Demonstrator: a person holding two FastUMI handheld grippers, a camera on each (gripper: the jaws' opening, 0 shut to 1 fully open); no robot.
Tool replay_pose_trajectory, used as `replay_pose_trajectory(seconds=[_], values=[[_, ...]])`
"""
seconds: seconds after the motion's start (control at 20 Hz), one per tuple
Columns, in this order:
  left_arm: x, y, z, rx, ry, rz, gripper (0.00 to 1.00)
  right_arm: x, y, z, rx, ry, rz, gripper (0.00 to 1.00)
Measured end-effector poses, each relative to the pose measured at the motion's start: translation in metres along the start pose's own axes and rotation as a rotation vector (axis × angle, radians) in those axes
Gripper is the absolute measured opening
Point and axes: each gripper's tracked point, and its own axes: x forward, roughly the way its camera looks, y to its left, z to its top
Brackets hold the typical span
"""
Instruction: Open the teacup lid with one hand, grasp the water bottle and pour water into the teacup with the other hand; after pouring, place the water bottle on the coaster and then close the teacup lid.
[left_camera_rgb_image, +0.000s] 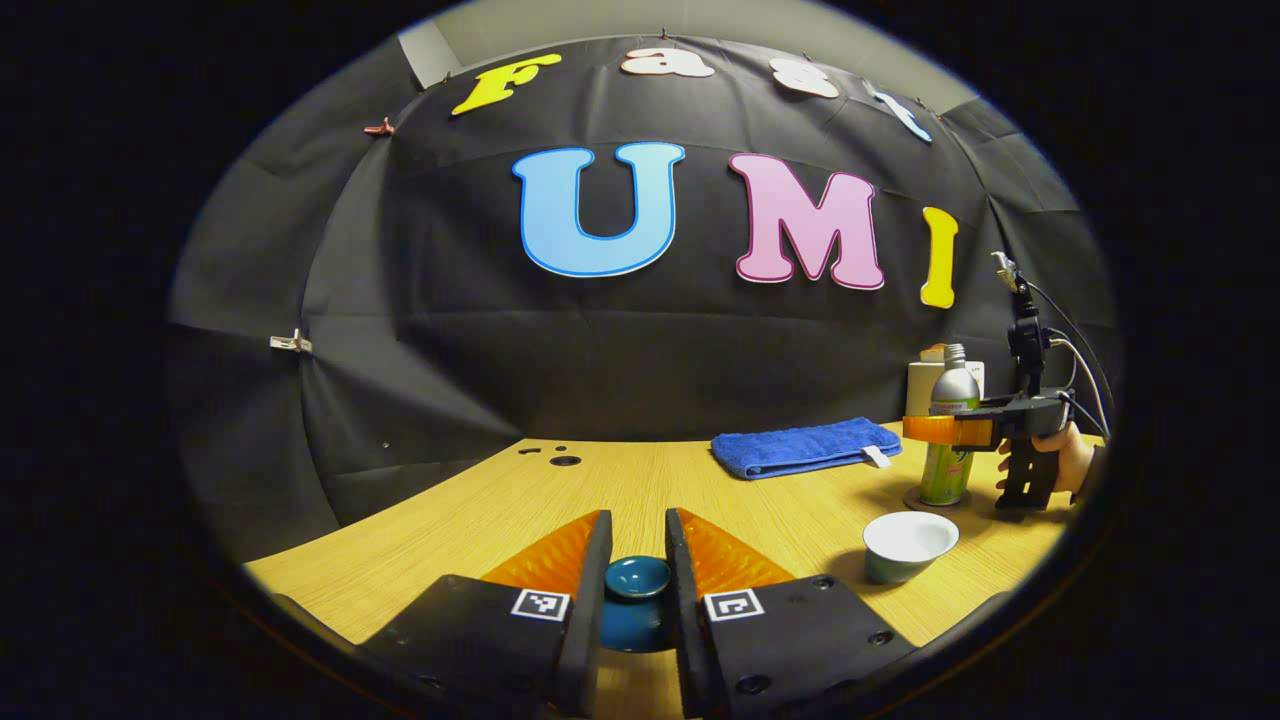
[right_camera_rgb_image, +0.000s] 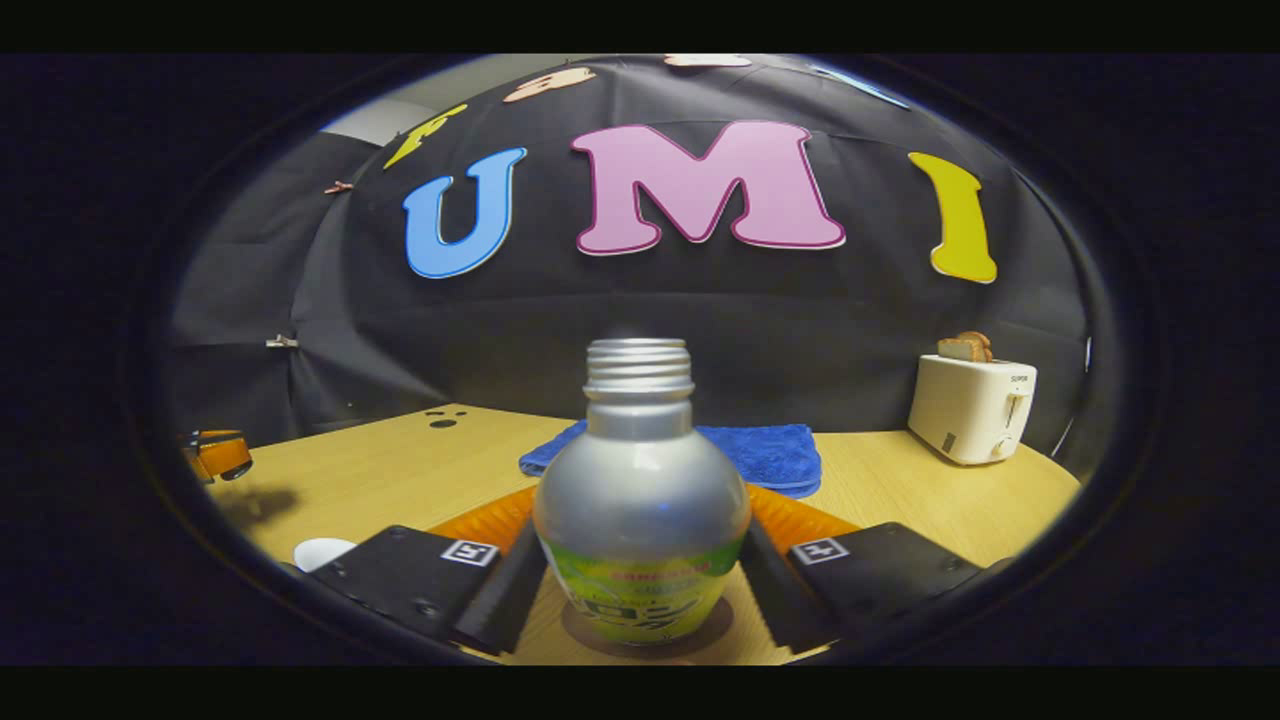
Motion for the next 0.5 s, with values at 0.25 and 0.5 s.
replay_pose_trajectory(seconds=[0.25,0.5], values=[[0.0,0.0,0.0,0.0,0.0,0.004,0.35,-0.016,-0.007,-0.002,-0.013,0.031,-0.032,1.0],[0.0,0.002,0.0,0.001,0.0,0.016,0.35,-0.041,0.0,-0.012,-0.016,0.062,-0.015,1.0]])
